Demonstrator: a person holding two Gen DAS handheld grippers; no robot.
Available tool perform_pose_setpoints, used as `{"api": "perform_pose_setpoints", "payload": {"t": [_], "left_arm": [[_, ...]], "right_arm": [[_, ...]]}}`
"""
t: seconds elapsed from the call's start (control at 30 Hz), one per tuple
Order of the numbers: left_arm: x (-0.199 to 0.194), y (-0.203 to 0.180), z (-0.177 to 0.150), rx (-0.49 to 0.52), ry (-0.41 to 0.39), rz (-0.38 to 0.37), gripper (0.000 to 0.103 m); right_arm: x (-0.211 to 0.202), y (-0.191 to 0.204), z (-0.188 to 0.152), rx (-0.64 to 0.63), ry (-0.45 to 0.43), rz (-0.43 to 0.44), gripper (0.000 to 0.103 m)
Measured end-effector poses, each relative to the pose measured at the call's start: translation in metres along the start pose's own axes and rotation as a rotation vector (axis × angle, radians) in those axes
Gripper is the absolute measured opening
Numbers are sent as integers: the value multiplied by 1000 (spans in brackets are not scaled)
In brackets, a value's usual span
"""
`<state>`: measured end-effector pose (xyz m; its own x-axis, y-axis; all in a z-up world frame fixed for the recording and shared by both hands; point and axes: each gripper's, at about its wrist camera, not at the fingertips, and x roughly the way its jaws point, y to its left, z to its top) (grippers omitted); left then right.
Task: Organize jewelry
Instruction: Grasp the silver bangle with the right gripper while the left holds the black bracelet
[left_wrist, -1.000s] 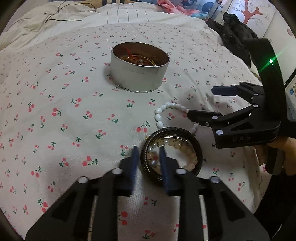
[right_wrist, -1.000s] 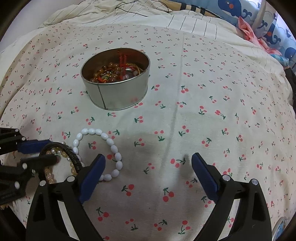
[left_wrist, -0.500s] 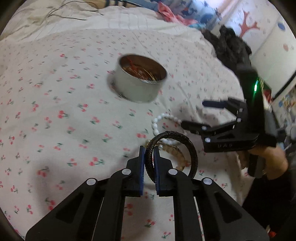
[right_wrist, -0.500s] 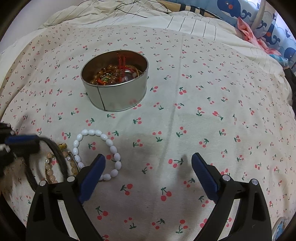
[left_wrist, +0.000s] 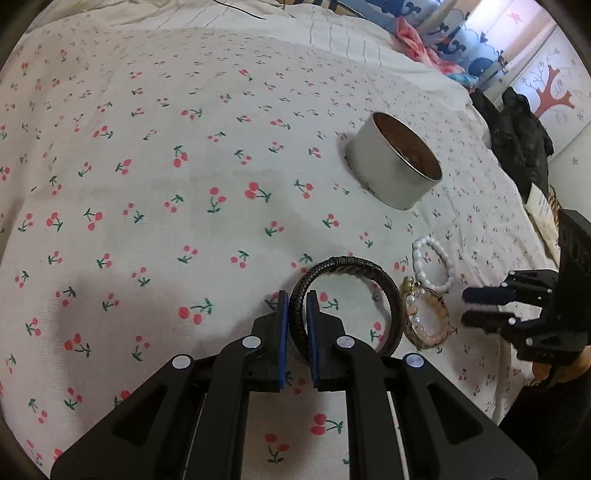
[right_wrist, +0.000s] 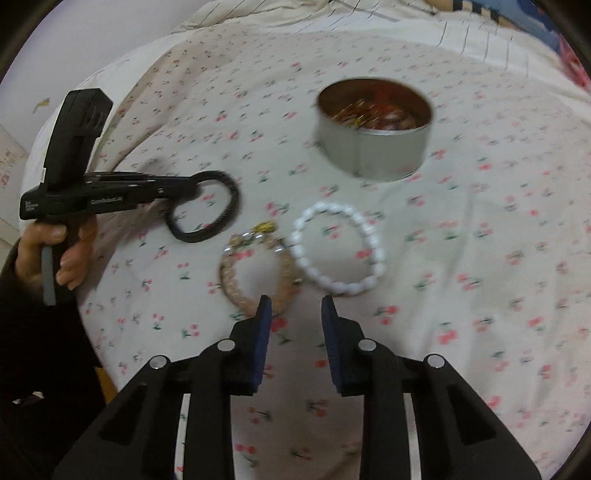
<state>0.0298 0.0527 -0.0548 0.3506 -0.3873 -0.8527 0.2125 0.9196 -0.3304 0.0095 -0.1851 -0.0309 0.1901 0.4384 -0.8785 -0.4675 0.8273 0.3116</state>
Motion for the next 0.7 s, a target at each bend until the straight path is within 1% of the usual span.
{"api": "perform_pose_setpoints", "payload": {"t": [0.13,0.3,0.33,0.37,0.4,0.43,0.6,0.7], "left_arm": [[3,-3,-2,11,10,1,9],[6,-4,1,9,15,0,9],[6,-4,1,10,16,1,9],[7,-4,1,9,17,0,9],[7,-4,1,8,18,-1,9],[7,-4,1,9,18,0,10],[9,-4,1,10,21,-1,11],[10,-5,0,15,22,0,13]], "right_arm": [[7,-8,0,102,-10,114,28],[20,-26,0,218,-1,203,27],[21,-27,0,224,0,212,21],[22,-29,1,235,-4,209,12],[21,-30,1,240,-9,204,10],[19,-29,2,233,-19,199,6],[3,-17,6,175,-59,190,4],[-3,-11,8,153,-80,200,4]]}}
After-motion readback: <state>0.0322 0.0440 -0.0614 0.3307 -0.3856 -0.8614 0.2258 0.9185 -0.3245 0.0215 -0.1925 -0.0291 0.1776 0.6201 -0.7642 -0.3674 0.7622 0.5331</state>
